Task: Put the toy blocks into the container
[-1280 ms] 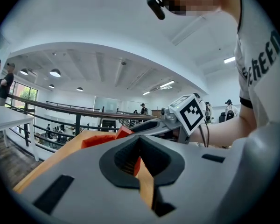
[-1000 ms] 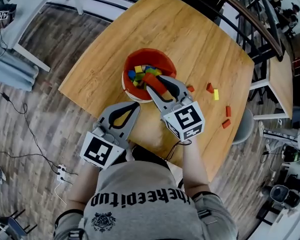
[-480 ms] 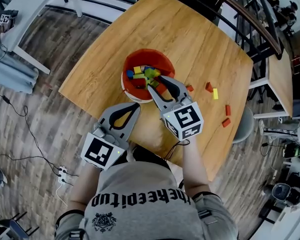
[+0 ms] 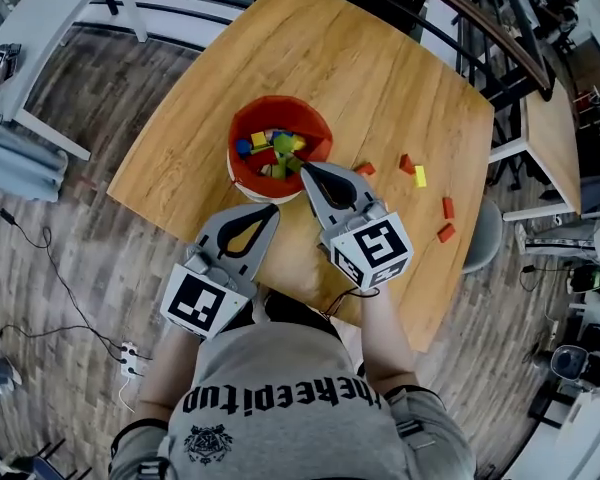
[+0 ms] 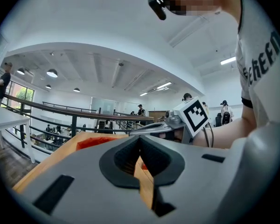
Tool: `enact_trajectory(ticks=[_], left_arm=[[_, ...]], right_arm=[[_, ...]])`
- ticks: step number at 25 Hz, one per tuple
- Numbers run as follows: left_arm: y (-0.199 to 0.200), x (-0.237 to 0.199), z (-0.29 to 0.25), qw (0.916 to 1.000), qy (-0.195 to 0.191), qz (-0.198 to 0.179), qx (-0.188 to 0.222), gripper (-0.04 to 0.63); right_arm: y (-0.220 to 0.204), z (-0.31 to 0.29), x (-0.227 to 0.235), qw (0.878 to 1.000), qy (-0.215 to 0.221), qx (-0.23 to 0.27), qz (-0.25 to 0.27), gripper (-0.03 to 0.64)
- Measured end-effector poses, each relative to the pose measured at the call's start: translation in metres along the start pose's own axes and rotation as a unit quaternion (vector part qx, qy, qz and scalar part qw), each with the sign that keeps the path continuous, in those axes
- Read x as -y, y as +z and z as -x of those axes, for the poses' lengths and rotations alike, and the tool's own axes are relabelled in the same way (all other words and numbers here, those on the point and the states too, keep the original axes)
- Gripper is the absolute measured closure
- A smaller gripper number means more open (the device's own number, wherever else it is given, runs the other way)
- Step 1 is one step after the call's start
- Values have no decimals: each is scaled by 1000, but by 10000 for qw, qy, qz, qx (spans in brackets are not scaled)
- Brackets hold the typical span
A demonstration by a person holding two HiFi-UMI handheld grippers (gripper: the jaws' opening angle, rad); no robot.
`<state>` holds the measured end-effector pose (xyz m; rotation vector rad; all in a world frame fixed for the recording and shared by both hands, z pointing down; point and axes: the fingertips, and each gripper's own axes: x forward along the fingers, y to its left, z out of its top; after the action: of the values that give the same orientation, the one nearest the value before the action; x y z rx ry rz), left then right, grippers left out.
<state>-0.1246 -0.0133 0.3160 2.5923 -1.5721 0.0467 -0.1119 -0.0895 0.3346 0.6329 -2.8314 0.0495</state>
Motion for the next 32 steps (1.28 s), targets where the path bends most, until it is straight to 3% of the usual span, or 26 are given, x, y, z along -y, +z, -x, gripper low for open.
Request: enact_trajectory(ticks=[15, 32], left_arm=[[6, 33, -35, 9960, -888, -130, 3, 583], [9, 65, -70, 9822, -1871, -182, -10, 583]], right_arm=[[3, 50, 8, 9981, -503, 222, -282, 607], [-3, 101, 12, 9882, -1335, 433, -608, 607]])
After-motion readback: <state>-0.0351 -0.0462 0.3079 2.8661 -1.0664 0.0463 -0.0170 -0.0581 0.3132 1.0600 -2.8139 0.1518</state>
